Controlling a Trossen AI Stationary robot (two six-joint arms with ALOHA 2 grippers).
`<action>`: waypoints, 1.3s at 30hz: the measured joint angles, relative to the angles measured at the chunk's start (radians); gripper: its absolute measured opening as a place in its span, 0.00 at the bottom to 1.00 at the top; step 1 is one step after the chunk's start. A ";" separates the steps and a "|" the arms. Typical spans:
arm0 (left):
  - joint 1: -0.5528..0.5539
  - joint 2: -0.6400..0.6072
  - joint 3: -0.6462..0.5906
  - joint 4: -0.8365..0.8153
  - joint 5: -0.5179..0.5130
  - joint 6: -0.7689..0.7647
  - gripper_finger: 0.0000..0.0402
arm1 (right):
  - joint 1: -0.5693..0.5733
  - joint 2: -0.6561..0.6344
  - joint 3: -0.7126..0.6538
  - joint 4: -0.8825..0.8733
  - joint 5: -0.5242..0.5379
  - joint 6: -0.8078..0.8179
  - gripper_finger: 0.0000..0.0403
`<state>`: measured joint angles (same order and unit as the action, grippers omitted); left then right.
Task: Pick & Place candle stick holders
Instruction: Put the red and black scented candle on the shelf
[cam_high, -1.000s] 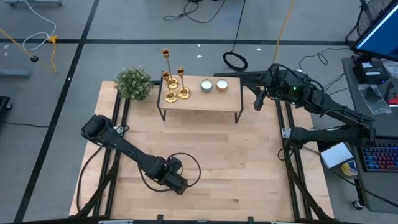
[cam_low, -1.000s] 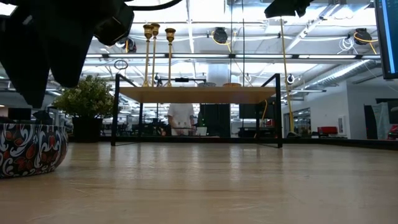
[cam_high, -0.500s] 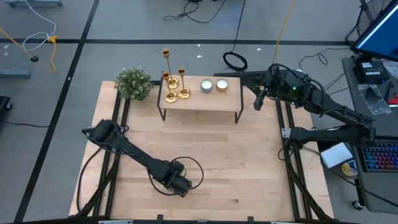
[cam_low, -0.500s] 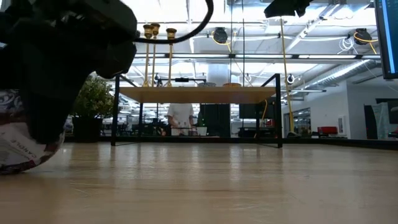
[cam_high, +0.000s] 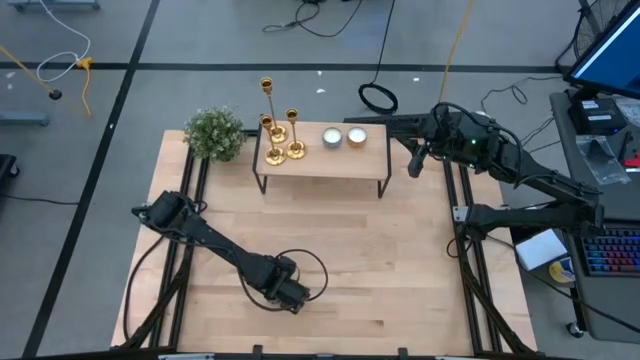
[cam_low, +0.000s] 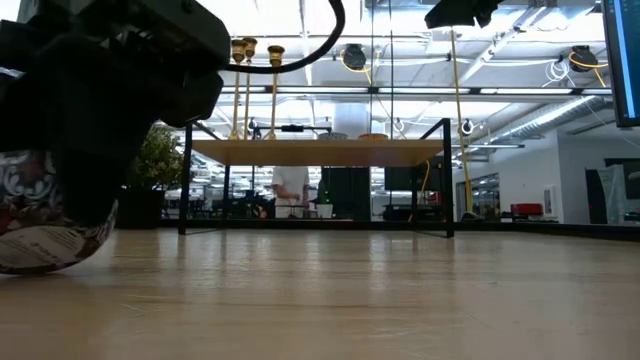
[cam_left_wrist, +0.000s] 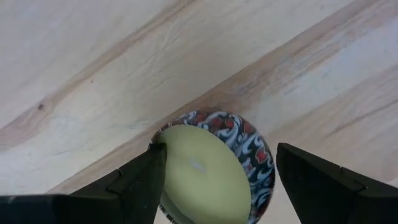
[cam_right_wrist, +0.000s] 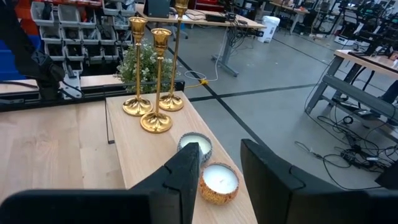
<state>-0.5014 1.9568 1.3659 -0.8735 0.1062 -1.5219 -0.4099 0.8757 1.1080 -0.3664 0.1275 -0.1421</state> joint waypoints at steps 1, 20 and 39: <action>0.003 0.000 0.007 -0.010 0.000 0.000 0.74 | 0.000 0.000 0.000 0.000 0.000 0.000 0.28; 0.010 -0.002 0.099 -0.230 -0.038 0.001 0.74 | 0.000 0.000 0.000 -0.001 -0.001 0.000 0.28; 0.007 -0.002 0.098 -0.206 -0.081 0.027 0.74 | 0.000 0.000 0.000 -0.001 -0.001 0.000 0.28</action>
<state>-0.4940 1.9553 1.4643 -1.0798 0.0250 -1.4952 -0.4099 0.8757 1.1080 -0.3676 0.1265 -0.1425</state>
